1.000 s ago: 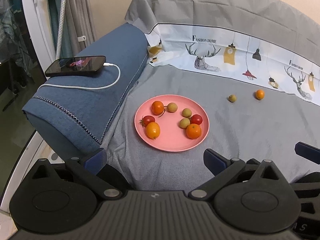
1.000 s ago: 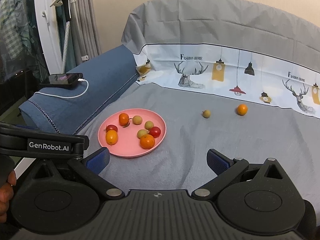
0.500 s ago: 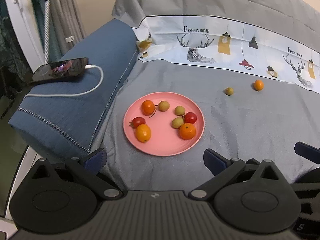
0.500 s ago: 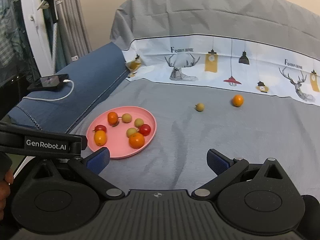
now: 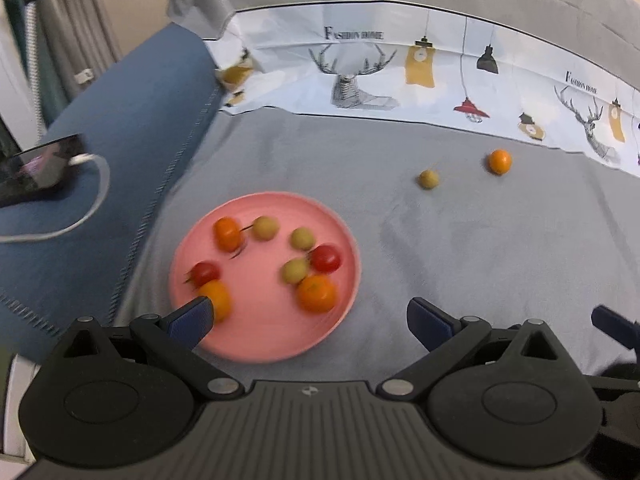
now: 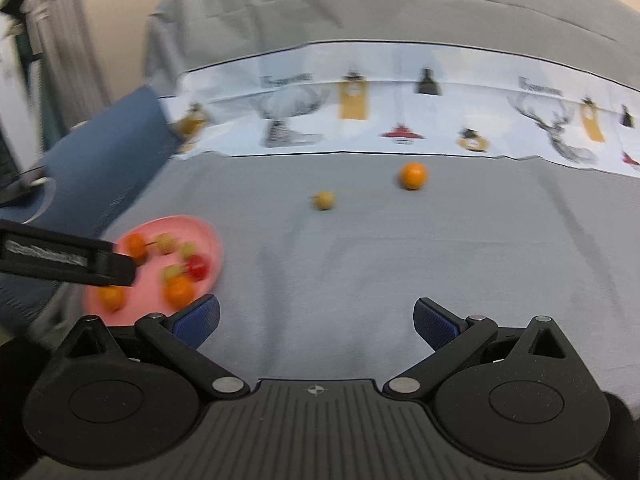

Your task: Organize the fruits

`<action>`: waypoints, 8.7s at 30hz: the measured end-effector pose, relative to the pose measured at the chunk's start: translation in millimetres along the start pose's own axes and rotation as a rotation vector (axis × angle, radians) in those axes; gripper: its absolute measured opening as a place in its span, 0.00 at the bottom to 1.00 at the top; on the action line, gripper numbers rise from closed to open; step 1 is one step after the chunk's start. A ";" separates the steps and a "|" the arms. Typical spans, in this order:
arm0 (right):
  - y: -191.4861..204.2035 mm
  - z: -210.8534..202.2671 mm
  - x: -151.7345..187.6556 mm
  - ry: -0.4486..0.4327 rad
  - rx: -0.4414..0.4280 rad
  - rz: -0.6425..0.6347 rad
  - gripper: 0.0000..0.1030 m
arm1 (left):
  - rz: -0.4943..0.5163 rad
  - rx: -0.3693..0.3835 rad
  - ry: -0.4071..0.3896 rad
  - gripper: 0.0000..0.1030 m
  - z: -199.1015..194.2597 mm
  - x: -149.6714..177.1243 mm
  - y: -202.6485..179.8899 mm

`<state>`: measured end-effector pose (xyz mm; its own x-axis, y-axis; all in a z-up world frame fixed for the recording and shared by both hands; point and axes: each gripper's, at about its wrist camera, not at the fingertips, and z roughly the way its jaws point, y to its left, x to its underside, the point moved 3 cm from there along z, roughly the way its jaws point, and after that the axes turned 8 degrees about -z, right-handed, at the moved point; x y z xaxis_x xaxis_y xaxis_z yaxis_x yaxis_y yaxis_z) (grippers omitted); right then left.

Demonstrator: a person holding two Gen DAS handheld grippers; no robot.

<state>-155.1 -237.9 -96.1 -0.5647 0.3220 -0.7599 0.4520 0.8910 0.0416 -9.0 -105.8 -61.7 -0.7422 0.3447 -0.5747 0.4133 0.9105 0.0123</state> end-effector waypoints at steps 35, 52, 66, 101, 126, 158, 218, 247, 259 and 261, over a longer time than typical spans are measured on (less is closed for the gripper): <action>-116.7 267.0 -73.6 -0.054 0.160 -0.056 0.99 | 0.099 0.071 0.101 1.00 258.0 -110.2 -126.5; -104.7 245.4 -76.0 -0.056 0.130 -0.113 0.38 | 0.098 0.135 0.114 0.31 213.2 -102.7 -129.1; -46.6 45.2 -17.7 0.009 0.019 -0.068 0.38 | 0.019 0.114 0.076 0.31 44.0 -38.4 -18.8; 102.5 -154.4 8.5 -0.153 -0.158 -0.288 0.38 | -0.208 0.114 -0.088 0.31 -133.3 85.8 114.7; 104.0 -150.6 9.5 -0.129 -0.159 -0.288 0.38 | -0.202 0.123 -0.084 0.31 -128.4 85.9 117.1; 105.3 -122.2 7.3 -0.062 -0.166 -0.282 0.38 | -0.218 0.110 -0.020 0.31 -99.9 76.2 121.2; 162.9 113.7 -51.6 0.036 -0.271 -0.435 0.86 | -0.106 -0.108 0.125 1.00 110.8 -51.0 107.5; 138.7 -60.8 -3.8 -0.053 -0.093 -0.281 0.99 | -0.064 -0.131 -0.016 1.00 -62.5 49.2 106.0; 138.2 -87.2 -3.3 -0.105 -0.081 -0.295 0.99 | -0.086 -0.137 -0.075 1.00 -88.8 58.9 108.5; 139.0 -88.4 -3.3 -0.109 -0.081 -0.297 0.99 | -0.090 -0.136 -0.076 1.00 -89.9 59.1 109.3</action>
<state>-151.4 -86.8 -30.5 -0.5845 0.0123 -0.8113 0.2195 0.9650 -0.1435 -55.2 34.7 -20.7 -0.7290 0.2468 -0.6385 0.2678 0.9612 0.0658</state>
